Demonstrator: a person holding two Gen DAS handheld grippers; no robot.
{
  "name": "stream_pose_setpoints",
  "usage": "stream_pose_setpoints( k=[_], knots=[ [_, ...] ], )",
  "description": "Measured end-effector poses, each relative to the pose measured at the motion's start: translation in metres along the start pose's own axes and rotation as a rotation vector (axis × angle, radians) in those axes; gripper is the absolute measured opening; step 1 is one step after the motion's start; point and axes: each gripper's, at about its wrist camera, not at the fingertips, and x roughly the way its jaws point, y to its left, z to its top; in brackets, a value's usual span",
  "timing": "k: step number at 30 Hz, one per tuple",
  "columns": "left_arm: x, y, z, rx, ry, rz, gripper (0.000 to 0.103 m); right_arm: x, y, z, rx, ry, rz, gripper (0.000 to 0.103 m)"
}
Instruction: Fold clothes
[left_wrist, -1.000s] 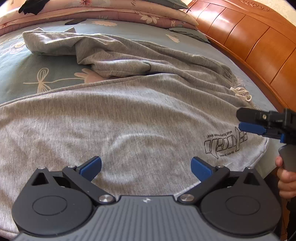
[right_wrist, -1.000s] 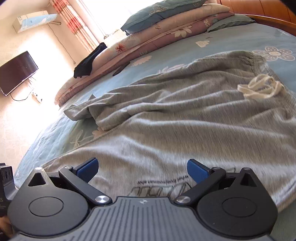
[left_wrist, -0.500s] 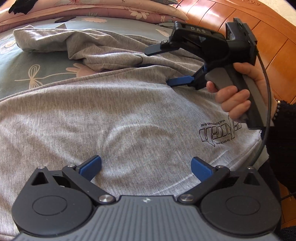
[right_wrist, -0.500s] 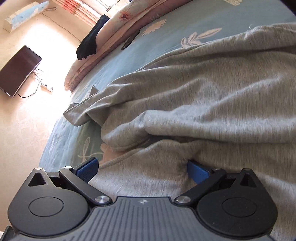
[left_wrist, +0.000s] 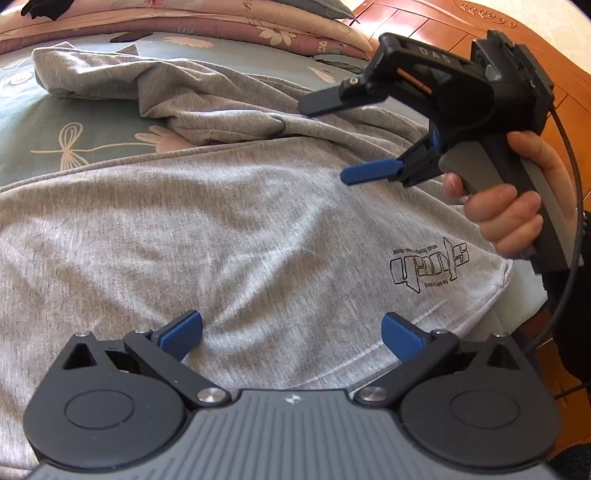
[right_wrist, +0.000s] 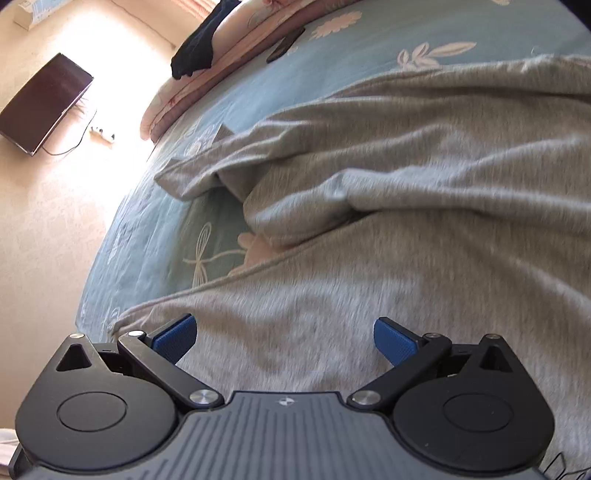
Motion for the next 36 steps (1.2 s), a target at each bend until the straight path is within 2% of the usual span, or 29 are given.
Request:
stream_pose_setpoints(
  k=[2, 3, 6, 10, 12, 17, 19, 23, 25, 27, 32, 33, 36],
  knots=[
    [0.001, -0.002, -0.001, 0.012, 0.002, 0.009, 0.102, 0.012, 0.001, -0.018, 0.011, 0.062, -0.005, 0.103],
    [0.001, -0.003, -0.001, 0.012, 0.006, 0.014, 0.102, 0.009, 0.003, -0.028, -0.013, 0.026, -0.012, 0.103],
    [-0.002, -0.006, -0.003, 0.020, 0.006, 0.019, 0.102, -0.004, 0.002, -0.052, 0.027, 0.019, 0.007, 0.103],
    [-0.008, -0.006, -0.003, 0.005, 0.003, 0.031, 0.102, -0.040, -0.001, -0.080, 0.049, -0.082, -0.037, 0.103],
    [-0.009, -0.003, -0.001, -0.024, 0.000, 0.047, 0.102, -0.054, -0.010, -0.096, 0.092, -0.149, -0.089, 0.103],
    [-0.003, -0.005, 0.000, -0.023, 0.029, 0.102, 0.102, -0.069, -0.032, -0.125, 0.142, -0.183, -0.029, 0.103],
    [-0.001, -0.008, 0.000, -0.017, 0.036, 0.124, 0.102, -0.082, -0.035, -0.126, 0.143, -0.217, -0.048, 0.103],
    [0.001, -0.006, 0.001, -0.029, 0.038, 0.131, 0.102, -0.112, -0.045, -0.102, 0.102, -0.372, -0.160, 0.103],
    [0.000, -0.005, 0.002, -0.044, 0.037, 0.132, 0.102, -0.125, -0.057, -0.081, 0.108, -0.451, -0.243, 0.103],
    [0.000, -0.005, 0.002, -0.053, 0.036, 0.135, 0.102, -0.126, -0.068, -0.058, 0.103, -0.492, -0.335, 0.103],
    [0.003, -0.011, 0.002, -0.023, 0.047, 0.160, 0.102, -0.090, -0.113, -0.015, 0.158, -0.384, -0.452, 0.103],
    [0.004, -0.012, 0.002, -0.016, 0.049, 0.166, 0.102, -0.082, -0.120, -0.011, 0.156, -0.389, -0.491, 0.103],
    [0.005, -0.014, 0.003, -0.010, 0.057, 0.177, 0.102, -0.080, -0.129, -0.009, 0.130, -0.483, -0.547, 0.103]
  ],
)
